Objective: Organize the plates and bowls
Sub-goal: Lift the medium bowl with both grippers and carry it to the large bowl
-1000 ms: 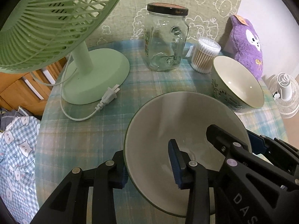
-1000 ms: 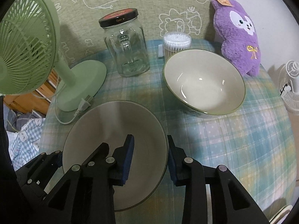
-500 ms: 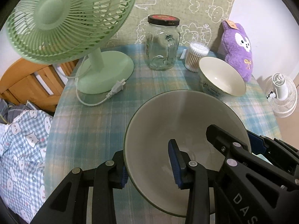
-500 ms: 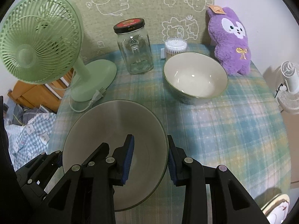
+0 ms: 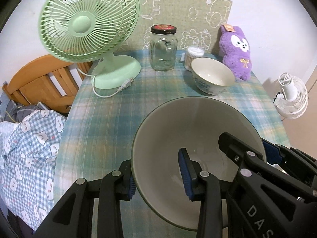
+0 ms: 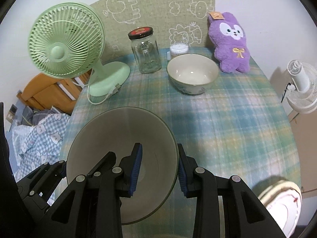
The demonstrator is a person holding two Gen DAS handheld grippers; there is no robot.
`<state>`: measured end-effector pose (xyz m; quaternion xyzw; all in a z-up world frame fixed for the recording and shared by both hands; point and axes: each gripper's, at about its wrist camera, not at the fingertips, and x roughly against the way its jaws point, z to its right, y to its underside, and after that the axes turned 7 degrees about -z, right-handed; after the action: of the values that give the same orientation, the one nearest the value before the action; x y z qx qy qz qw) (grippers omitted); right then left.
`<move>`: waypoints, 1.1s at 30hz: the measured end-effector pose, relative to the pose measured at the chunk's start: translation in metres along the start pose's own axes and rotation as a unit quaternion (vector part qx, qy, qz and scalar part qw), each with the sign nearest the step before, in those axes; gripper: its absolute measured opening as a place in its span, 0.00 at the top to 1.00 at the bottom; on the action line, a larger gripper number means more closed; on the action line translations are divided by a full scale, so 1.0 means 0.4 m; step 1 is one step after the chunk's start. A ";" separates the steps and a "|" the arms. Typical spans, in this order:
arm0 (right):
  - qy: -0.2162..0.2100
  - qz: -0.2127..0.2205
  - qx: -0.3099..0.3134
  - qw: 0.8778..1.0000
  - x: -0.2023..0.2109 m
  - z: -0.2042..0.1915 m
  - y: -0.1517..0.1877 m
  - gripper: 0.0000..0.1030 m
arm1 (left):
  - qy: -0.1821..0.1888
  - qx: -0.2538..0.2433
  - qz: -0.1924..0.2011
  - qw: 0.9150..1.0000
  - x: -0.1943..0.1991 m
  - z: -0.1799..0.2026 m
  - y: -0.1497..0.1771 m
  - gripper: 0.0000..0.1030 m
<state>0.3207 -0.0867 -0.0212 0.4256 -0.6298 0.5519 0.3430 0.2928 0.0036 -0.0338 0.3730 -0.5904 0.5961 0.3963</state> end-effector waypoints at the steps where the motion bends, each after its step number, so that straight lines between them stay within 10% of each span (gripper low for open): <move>1: 0.000 0.001 0.000 1.000 0.009 0.004 0.009 0.64 | 0.000 0.001 0.002 1.000 0.013 0.007 0.015 0.64; 33: 0.006 -0.032 0.004 0.999 0.128 0.108 0.317 0.64 | 0.007 0.006 -0.031 0.999 0.080 0.119 0.313 0.64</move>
<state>0.1856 -0.1338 -0.0328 0.4432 -0.6118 0.5456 0.3628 0.1645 -0.0414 -0.0543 0.3896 -0.5722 0.5898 0.4159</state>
